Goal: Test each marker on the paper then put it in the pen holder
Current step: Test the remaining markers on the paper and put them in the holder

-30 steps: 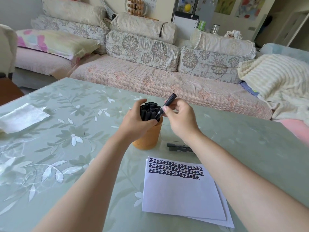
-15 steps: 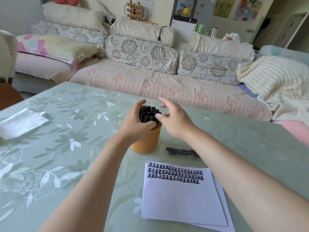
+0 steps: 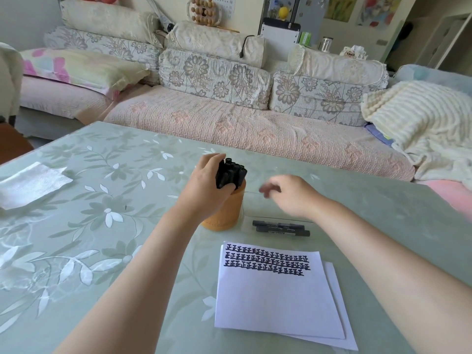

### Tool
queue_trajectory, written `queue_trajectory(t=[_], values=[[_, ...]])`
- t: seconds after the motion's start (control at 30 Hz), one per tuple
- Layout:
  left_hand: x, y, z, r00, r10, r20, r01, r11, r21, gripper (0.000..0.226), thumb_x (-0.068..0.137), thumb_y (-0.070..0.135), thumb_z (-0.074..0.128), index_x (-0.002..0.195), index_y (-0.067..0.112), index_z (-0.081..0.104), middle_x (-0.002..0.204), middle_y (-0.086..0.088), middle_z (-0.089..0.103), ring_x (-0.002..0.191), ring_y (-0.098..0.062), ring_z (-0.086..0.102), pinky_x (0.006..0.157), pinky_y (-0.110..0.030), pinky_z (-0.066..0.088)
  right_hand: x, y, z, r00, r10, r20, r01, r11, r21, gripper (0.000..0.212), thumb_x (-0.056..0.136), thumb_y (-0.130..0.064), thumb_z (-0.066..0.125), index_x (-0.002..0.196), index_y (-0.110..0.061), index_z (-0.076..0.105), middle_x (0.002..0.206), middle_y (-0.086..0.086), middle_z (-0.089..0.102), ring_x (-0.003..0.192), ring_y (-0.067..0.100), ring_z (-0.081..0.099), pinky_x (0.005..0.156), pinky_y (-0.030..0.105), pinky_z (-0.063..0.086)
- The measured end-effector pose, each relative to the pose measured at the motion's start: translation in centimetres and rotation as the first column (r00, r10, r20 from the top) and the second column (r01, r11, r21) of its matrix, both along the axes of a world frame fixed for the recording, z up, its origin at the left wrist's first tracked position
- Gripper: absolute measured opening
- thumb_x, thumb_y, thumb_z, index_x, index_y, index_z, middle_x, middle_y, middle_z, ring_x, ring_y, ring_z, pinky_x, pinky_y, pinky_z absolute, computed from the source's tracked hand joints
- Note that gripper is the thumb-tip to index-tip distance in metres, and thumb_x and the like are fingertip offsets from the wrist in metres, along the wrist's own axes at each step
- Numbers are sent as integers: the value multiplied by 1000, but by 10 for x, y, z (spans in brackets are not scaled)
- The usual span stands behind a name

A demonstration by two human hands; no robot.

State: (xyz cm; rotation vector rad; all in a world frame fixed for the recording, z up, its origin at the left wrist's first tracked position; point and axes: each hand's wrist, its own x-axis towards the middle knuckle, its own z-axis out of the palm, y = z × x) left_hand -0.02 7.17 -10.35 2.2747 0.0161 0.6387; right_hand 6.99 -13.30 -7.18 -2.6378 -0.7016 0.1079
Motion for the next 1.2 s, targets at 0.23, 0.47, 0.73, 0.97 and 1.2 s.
queue_trajectory(t=[0.23, 0.47, 0.73, 0.97, 1.2], values=[[-14, 2, -2, 999, 46, -17, -46, 999, 8, 90, 75, 40, 76, 148, 24, 27, 148, 7, 27, 132, -15, 36, 98, -25, 32, 3, -32, -26, 992, -41, -123, -11, 918, -397, 39, 98, -28, 33, 109, -18, 69, 120, 6, 66, 109, 27, 58, 95, 35, 47], [-19, -1, -5, 988, 88, -125, -102, 989, -110, 91, 76, 40, 75, 149, 26, 23, 144, 0, 42, 130, -17, 40, 94, -21, 27, -1, -31, -47, 996, -23, -88, -11, 928, -372, 34, 97, -24, 21, 77, -12, 46, 87, 9, 54, 87, 28, 49, 74, 36, 38], [-20, -4, -6, 987, 115, -108, -129, 983, -129, 91, 76, 40, 76, 149, 25, 24, 142, 1, 43, 129, -15, 40, 93, -19, 26, -6, -32, -50, 997, 66, 51, -47, 949, -312, 47, 104, -40, 16, 84, -15, 51, 92, 5, 58, 94, 27, 53, 86, 39, 43], [-38, -15, 3, 955, 183, 233, -190, 982, 8, 54, 79, 25, 71, 127, 14, 47, 126, -4, 42, 117, -25, 41, 98, -40, 40, -22, -40, -36, 929, 110, 354, -14, 964, -264, 35, 102, -50, 32, 96, -18, 44, 82, -1, 61, 78, 28, 57, 65, 35, 36], [-52, -45, 3, 946, -96, 310, 6, 961, 278, 28, 84, 20, 59, 110, 12, 58, 109, -2, 53, 99, -24, 49, 87, -35, 43, -37, -53, -36, 926, 114, 360, -77, 990, -115, 18, 102, -36, 40, 99, -19, 44, 92, -5, 53, 90, 22, 50, 72, 33, 33]])
